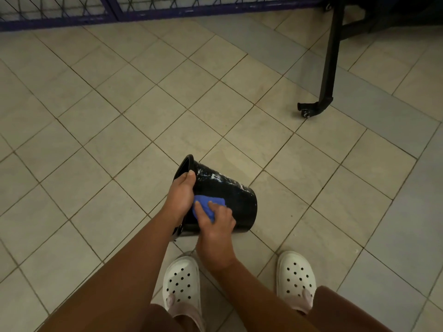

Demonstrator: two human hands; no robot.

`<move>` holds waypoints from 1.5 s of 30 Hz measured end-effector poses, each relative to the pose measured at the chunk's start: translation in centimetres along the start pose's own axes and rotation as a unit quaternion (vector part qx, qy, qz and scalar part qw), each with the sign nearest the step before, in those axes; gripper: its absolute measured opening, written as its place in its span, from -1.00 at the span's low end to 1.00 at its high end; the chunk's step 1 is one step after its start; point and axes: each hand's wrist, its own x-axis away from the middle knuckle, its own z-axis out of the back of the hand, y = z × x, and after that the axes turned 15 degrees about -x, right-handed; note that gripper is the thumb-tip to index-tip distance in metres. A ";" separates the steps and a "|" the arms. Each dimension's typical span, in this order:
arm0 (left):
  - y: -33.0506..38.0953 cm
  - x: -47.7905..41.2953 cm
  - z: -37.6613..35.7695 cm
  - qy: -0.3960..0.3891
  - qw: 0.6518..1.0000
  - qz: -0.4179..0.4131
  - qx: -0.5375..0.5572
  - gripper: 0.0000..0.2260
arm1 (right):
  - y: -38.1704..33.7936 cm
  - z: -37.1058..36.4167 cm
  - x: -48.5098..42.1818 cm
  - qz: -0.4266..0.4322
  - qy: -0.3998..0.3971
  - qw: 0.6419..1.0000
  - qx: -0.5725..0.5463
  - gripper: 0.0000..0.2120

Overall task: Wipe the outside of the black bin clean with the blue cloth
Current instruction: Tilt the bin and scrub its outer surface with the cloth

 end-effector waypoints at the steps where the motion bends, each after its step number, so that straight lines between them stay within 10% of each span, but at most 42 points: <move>1: -0.1 0.1 0.1 0.000 1.000 -0.001 -0.003 -0.61 | -0.2 0.0 -0.4 0.022 -0.011 1.000 0.006 -0.24; 13: -0.1 0.4 -0.3 0.014 0.999 0.031 0.031 -0.69 | 5.7 3.3 -0.5 -0.025 0.016 0.998 0.049 -0.51; 24: -0.3 -0.1 -0.3 0.007 0.998 0.041 0.039 -0.63 | 1.6 6.4 -7.1 -0.081 0.061 0.973 -0.206 -0.79; 33: -0.6 -0.3 -0.4 0.012 0.998 0.053 0.042 -0.64 | 3.1 6.7 -8.2 -0.364 -0.054 0.886 -0.282 -0.82; 40: -0.7 -0.3 -0.5 -0.004 0.997 0.061 0.056 -0.67 | 4.6 5.0 -5.9 -0.111 0.055 0.990 -0.065 -0.75; 45: -0.6 -0.4 -0.3 -0.012 0.997 0.049 0.059 -0.68 | 4.8 4.2 -3.9 -0.050 -0.059 0.997 -0.010 -0.39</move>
